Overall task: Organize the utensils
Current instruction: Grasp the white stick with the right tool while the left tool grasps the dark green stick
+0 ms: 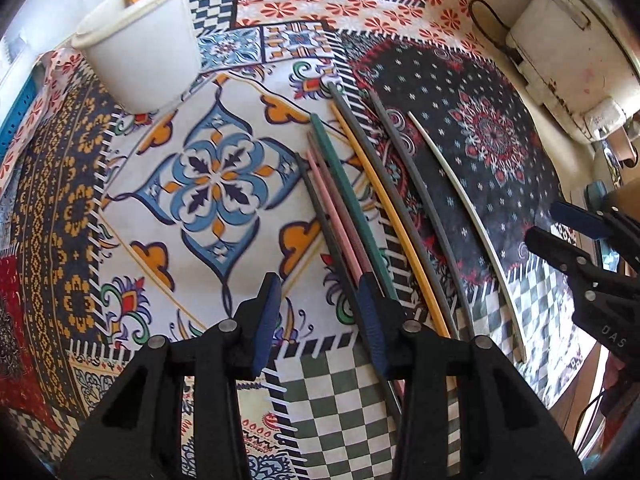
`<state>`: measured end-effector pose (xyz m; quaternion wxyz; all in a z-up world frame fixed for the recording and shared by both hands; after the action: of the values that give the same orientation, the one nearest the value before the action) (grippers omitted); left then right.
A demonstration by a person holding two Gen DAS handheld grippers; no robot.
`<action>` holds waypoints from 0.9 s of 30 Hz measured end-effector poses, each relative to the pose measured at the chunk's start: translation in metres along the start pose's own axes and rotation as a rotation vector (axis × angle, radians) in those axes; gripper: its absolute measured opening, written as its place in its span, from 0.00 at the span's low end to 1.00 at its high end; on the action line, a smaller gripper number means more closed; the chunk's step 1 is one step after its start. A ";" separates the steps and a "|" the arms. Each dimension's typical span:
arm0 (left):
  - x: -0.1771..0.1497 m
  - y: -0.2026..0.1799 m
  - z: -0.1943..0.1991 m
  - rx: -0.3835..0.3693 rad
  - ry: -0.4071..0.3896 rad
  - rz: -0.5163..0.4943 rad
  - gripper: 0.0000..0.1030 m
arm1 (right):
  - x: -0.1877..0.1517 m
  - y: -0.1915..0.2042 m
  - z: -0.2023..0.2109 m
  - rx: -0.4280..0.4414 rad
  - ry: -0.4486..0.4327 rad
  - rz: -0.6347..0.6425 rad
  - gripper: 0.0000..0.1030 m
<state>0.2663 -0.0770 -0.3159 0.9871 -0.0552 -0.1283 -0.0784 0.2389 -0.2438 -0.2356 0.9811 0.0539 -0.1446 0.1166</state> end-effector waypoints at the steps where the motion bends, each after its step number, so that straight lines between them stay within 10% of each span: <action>1: -0.001 -0.002 -0.002 0.001 0.004 -0.002 0.39 | -0.001 0.001 -0.004 0.002 0.006 0.002 0.44; 19: -0.017 -0.011 0.003 0.050 -0.035 -0.082 0.36 | -0.006 0.015 -0.035 0.039 0.057 -0.013 0.45; 27: -0.010 -0.005 -0.001 0.097 -0.042 -0.112 0.11 | -0.002 0.028 -0.036 0.026 0.037 0.045 0.32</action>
<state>0.2565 -0.0805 -0.3191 0.9797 -0.0015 -0.1557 -0.1262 0.2401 -0.2123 -0.2688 0.9800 0.0613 -0.1259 0.1415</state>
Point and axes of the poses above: each gripper's, at about its wrist camera, not at the fingertips, and z roughly against the way its jaws point, y to its left, x to its top, the point moved 2 cm from there along -z, roughly the way its jaws point, and after that the axes turned 5 degrees about -z, right-handed, at the moved point
